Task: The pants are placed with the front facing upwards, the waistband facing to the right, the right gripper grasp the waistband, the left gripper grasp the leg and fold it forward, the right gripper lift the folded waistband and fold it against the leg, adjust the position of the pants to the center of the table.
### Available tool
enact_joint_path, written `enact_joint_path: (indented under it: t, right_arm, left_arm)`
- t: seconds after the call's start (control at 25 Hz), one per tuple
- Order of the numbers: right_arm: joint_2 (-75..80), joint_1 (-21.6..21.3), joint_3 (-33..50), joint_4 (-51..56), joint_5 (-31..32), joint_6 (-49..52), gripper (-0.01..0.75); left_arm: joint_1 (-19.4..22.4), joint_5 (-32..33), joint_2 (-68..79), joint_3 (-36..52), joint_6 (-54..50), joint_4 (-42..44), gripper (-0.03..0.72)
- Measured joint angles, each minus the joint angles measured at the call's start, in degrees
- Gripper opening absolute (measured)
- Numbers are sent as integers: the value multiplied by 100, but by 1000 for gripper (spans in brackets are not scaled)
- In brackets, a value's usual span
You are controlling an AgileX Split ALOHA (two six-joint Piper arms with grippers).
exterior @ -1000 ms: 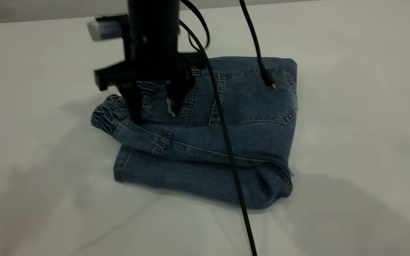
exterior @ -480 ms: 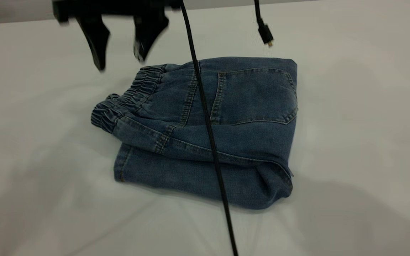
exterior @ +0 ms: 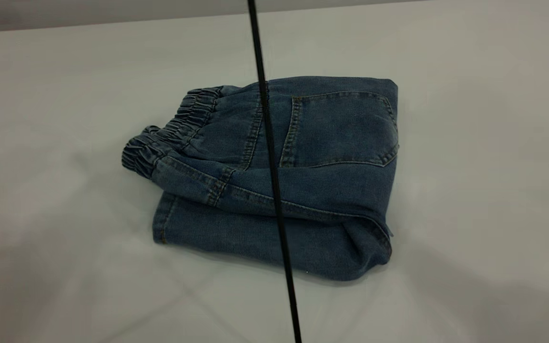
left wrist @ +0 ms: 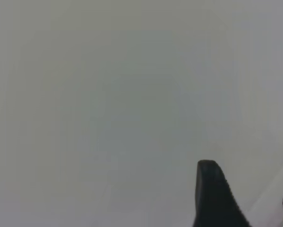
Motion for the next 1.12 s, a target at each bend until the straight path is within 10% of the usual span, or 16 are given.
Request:
enact_joint_path:
  t: [0.52, 1.12]
  right_arm:
    - [-3245, 0, 1985, -238, -3, -651, 426]
    - [-7595, 0, 5845, -1404, -253, -667, 426]
  left_arm:
    - [0, 606, -1104, 0, -31, -44, 333]
    - [0, 3599, -2379, 443, -2066, -98, 333]
